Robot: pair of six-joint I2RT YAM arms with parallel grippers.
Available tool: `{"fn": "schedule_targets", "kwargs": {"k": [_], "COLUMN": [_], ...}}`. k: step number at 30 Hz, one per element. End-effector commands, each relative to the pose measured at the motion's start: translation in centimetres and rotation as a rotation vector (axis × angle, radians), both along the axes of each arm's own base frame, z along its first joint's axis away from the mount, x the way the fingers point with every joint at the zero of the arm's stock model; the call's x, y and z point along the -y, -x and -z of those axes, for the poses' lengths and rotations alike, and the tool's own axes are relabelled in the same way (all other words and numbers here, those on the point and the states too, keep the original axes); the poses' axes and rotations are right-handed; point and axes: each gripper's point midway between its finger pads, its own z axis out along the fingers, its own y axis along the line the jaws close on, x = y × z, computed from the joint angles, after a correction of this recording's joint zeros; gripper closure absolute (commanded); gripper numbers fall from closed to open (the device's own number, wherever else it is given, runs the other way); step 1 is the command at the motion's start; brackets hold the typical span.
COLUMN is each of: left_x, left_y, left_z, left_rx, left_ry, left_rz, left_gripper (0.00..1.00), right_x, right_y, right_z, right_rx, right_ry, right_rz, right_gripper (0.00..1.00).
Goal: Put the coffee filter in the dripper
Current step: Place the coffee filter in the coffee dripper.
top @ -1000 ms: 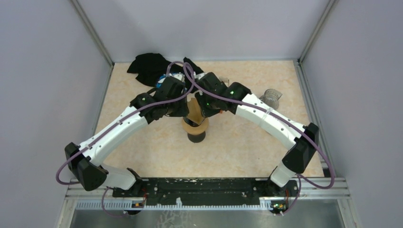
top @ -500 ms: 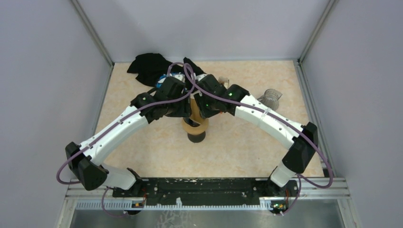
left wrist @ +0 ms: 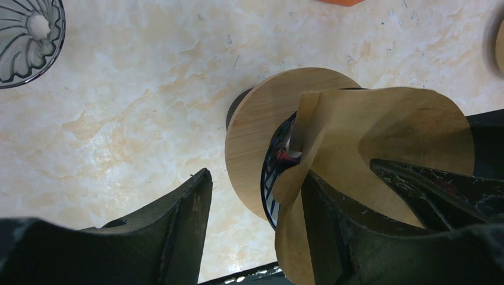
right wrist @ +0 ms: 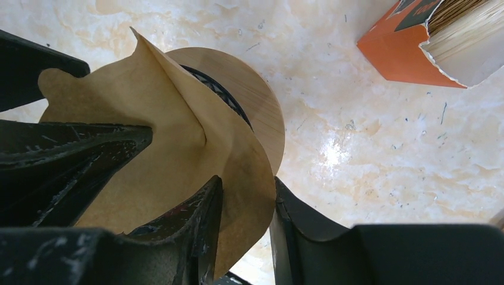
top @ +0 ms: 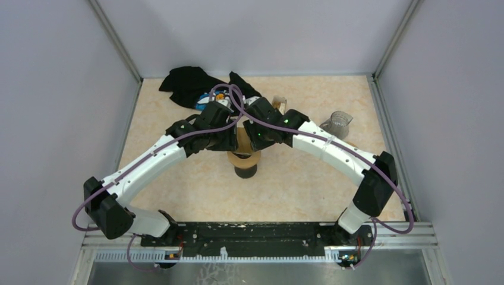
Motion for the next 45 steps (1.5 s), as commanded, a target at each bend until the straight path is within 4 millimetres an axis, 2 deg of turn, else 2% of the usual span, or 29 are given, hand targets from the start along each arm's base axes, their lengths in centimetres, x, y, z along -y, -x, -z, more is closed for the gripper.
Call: {"fn": "schedule_targets", "kwargs": {"k": [1,5,13,21,28,40,45], "left_x": [0.7,0.7,0.9,0.6,0.8,0.6,-0.1], "left_y": [-0.6,-0.6,-0.6,-0.3,-0.4,-0.5,-0.1], "left_z": [-1.0,-0.8,-0.4,0.3,-0.4,-2.8,-2.3], "left_rx": [0.047,0.045,0.04,0.025,0.042,0.09,0.08], "left_ry": [0.056,0.054,0.057,0.044,0.056,0.122,0.107], "left_rz": [0.01,0.009,0.023,0.025,0.027,0.021,0.012], "left_gripper": [0.37,0.37,0.37,0.36,0.35,0.28,0.29], "right_x": [-0.6,-0.6,-0.8,-0.5,0.1,0.4,0.1], "right_y": [-0.8,-0.9,-0.8,-0.6,-0.8,-1.0,-1.0], "right_z": [-1.4,-1.0,-1.8,-4.2,-6.4,-6.0,-5.0], "right_rx": [0.05,0.047,0.061,0.107,0.145,0.146,0.125], "right_ry": [-0.054,-0.048,-0.068,-0.108,-0.15,-0.143,-0.132], "right_rz": [-0.005,-0.005,-0.025,-0.033,-0.026,-0.029,-0.042], "right_gripper": [0.65,0.65,0.59,0.55,0.51,0.5,0.5]}}
